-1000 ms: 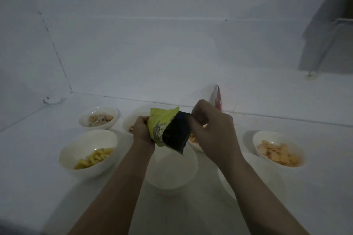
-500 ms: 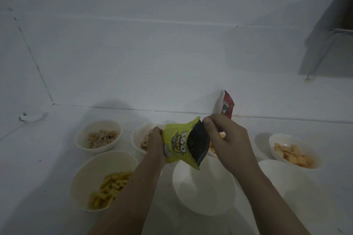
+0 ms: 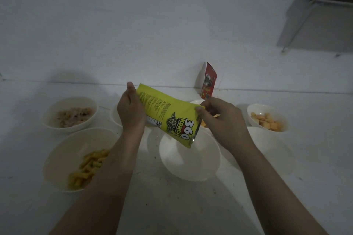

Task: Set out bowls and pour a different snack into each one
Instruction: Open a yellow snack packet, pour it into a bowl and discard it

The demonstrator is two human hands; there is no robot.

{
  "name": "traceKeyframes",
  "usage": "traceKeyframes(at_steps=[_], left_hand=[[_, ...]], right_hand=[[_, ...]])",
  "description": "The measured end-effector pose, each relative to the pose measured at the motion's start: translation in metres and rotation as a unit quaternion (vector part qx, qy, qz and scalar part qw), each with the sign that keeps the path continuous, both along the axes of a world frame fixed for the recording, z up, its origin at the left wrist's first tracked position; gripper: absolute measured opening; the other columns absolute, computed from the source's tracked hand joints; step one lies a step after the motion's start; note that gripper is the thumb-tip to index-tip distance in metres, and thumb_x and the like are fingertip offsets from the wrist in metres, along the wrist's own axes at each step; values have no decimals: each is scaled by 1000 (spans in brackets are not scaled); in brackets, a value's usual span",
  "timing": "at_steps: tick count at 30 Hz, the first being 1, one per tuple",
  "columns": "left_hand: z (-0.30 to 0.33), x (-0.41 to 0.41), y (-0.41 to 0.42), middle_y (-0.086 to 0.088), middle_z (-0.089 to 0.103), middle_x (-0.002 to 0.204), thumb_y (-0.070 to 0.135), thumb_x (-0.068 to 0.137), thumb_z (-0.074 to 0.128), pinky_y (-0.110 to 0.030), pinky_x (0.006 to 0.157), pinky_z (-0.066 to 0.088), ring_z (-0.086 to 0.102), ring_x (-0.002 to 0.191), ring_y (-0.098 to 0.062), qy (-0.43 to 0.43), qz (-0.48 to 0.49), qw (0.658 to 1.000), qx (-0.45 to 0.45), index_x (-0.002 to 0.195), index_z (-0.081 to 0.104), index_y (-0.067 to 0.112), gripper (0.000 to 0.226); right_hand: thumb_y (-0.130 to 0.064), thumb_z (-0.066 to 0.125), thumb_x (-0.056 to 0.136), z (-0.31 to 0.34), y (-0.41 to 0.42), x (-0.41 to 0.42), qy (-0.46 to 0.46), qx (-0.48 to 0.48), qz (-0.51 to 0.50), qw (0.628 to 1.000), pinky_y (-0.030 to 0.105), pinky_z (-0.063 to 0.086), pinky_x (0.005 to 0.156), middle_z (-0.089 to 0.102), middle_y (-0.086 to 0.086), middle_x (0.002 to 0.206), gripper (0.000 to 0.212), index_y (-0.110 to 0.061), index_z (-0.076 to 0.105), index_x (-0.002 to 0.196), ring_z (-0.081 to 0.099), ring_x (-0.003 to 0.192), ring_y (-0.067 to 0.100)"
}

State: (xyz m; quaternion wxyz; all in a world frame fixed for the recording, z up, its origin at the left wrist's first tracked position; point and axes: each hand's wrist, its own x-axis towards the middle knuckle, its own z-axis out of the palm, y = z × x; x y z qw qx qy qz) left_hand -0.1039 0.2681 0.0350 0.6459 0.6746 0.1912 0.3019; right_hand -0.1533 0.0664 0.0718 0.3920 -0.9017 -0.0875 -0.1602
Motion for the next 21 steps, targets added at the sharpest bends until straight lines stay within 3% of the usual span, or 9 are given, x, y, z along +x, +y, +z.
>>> traceKeyframes(at_steps=[6,9,13,21], left_hand=[[-7,-2,0,4,36,56,42,104,33,-27,55,31,34,52,-7,-40,11,997,72,59,30,21,50],[-7,-4,1,5,35,56,39,104,33,-19,51,29,36,50,-4,-49,11,993,110,60,30,22,48],[-6,-5,3,6,35,55,37,105,34,-18,51,28,37,50,-4,-59,19,988,140,60,31,24,47],[-10,-8,1,6,36,55,36,105,36,-16,50,28,39,51,-2,-79,8,981,175,61,32,24,45]], right_hand=[[-27,61,95,-15,-5,-3,10,-33,-16,999,8,36,61,69,-11,77,19,-21,71,80,58,74,-1],[-27,62,95,-24,-5,-5,10,-27,-16,999,10,37,61,68,-14,78,18,-22,71,81,58,76,0],[-24,63,94,-30,-2,-6,10,-7,-18,1000,8,39,62,64,-18,77,14,-22,70,82,59,76,2],[-19,63,94,-35,-3,-3,32,-29,-15,999,5,37,61,65,-9,86,9,-18,70,88,54,72,1]])
